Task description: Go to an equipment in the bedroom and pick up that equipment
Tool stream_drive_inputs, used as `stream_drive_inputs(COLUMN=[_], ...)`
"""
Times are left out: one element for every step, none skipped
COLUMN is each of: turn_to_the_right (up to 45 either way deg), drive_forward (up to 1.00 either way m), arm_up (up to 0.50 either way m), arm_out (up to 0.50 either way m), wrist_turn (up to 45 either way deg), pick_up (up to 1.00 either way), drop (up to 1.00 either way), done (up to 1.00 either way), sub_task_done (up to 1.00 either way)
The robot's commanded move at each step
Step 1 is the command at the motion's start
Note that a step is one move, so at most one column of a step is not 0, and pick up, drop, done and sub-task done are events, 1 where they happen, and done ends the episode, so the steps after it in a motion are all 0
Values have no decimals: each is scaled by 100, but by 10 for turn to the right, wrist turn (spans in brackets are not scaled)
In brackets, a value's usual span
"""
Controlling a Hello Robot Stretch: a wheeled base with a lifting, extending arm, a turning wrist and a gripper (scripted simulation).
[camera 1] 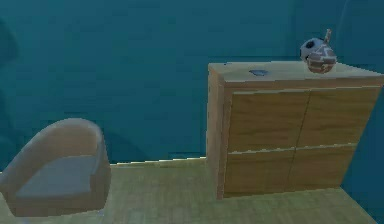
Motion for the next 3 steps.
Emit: stream_drive_inputs(turn_to_the_right=[0,-450,-30], drive_forward=[5,0,0], arm_up=[0,0,0], arm_out=[0,0,0], wrist_turn=[0,0,0], pick_up=[0,0,0], drop=[0,0,0], done=[0,0,0], sub_task_done=[0,0,0])
